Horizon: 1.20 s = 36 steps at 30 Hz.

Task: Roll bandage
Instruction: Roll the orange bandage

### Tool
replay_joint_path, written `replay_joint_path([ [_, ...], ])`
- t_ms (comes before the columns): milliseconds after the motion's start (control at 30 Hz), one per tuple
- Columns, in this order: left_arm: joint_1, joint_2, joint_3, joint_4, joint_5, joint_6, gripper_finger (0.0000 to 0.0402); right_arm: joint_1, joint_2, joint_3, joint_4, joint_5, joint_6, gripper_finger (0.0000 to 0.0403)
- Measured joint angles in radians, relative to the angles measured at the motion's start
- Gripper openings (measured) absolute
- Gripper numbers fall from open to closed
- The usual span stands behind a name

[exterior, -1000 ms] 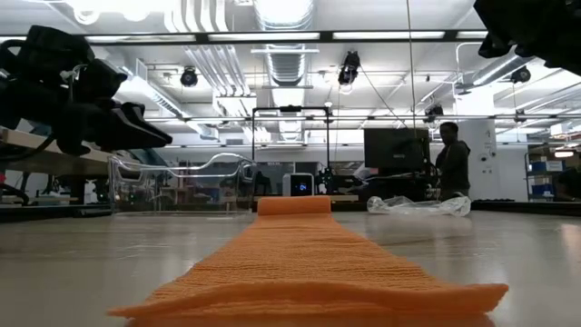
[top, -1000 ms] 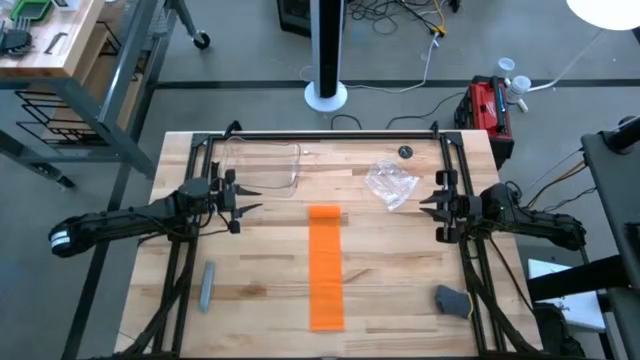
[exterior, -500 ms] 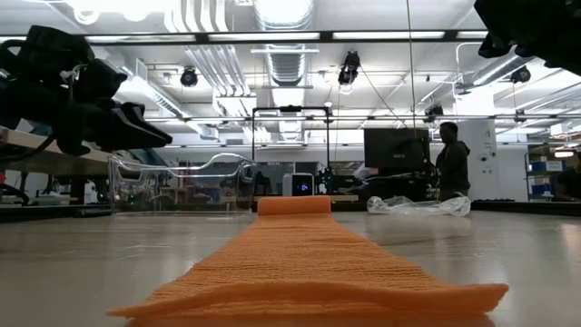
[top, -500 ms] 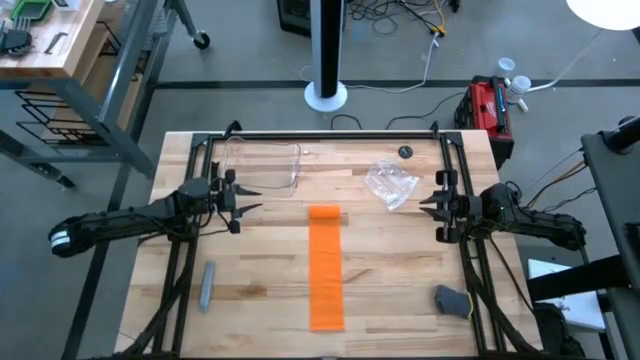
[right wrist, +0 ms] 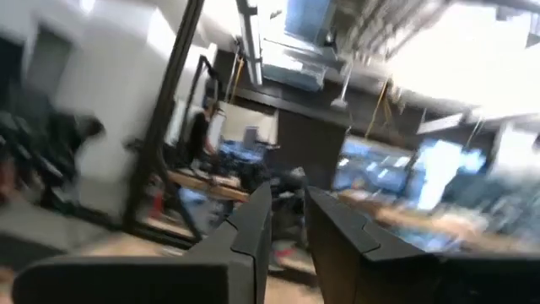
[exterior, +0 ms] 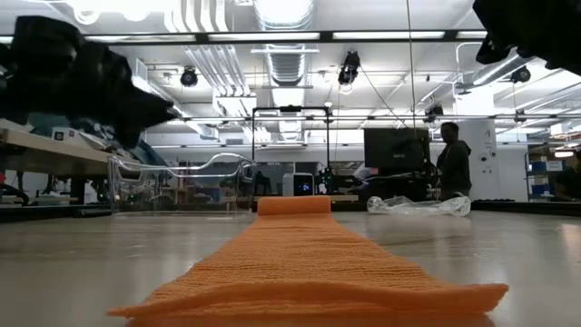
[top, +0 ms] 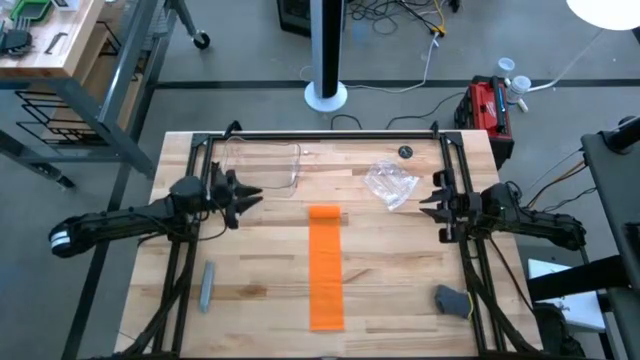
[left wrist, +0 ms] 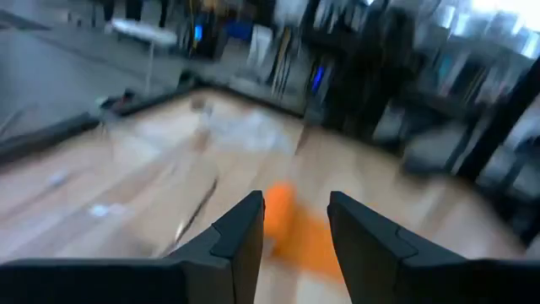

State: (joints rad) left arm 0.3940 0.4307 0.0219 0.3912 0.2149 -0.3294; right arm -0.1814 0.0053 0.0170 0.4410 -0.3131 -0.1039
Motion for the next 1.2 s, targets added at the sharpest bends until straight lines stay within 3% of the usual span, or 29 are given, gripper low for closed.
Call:
replay_joint_path([
  [167,-0.003,0.0,0.0,0.278,0.011,-0.157,0.0128,0.0,0.021,0.0,0.043,0.009,0.143,0.0073],
  [367,-0.067,0.021,0.0,0.346,0.077,-0.144,0.0128,0.0,0.151,0.0,-0.03,0.227,0.292,0.006],
  [567,-0.144,0.113,0.0,0.404,-0.061,-0.136,0.0128,0.0,0.334,0.095,-0.102,0.235,0.382,0.0046],
  [767,-0.147,0.187,0.0,0.473,-0.303,-0.211,0.0128,0.0,0.535,0.293,-0.278,0.235,0.362,0.0047],
  [1000,-0.147,0.269,0.0,0.485,-0.296,-0.236,0.0128,0.0,0.74,0.505,-0.298,0.236,0.277,0.0064],
  [1200,-0.146,0.33,0.0,0.501,-0.42,-0.223,0.0128,0.0,0.884,0.668,-0.313,0.231,0.281,0.0073],
])
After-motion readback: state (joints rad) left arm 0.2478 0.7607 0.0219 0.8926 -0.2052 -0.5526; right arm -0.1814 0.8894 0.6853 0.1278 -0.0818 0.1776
